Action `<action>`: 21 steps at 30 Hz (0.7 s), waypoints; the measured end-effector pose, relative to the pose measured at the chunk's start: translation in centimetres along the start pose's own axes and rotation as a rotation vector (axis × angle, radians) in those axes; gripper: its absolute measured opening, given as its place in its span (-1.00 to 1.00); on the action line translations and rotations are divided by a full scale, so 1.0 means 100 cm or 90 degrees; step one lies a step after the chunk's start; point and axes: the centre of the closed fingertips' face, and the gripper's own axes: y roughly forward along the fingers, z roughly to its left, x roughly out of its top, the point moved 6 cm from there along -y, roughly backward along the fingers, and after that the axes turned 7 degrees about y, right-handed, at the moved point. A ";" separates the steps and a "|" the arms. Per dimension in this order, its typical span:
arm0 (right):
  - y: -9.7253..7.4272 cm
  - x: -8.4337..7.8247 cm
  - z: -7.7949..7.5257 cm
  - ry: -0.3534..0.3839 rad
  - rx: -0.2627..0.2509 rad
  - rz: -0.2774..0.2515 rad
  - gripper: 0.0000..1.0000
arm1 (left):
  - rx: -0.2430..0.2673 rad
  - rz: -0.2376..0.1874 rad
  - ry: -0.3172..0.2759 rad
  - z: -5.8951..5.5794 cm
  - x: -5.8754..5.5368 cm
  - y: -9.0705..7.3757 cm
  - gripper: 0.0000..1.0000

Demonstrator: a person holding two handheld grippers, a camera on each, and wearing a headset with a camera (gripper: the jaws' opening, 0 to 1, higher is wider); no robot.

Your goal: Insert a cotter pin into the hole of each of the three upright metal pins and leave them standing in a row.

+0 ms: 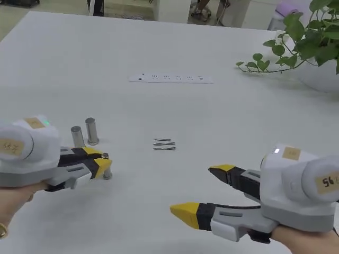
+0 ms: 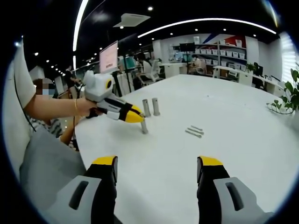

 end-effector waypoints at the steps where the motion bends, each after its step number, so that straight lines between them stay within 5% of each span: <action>1: 0.000 -0.001 0.000 0.001 0.000 0.001 0.41 | -0.003 -0.001 -0.003 0.000 0.000 0.001 -0.86; 21: 0.003 -0.005 -0.001 0.017 0.000 0.007 0.40 | -0.012 0.002 0.018 -0.004 0.002 0.003 -0.85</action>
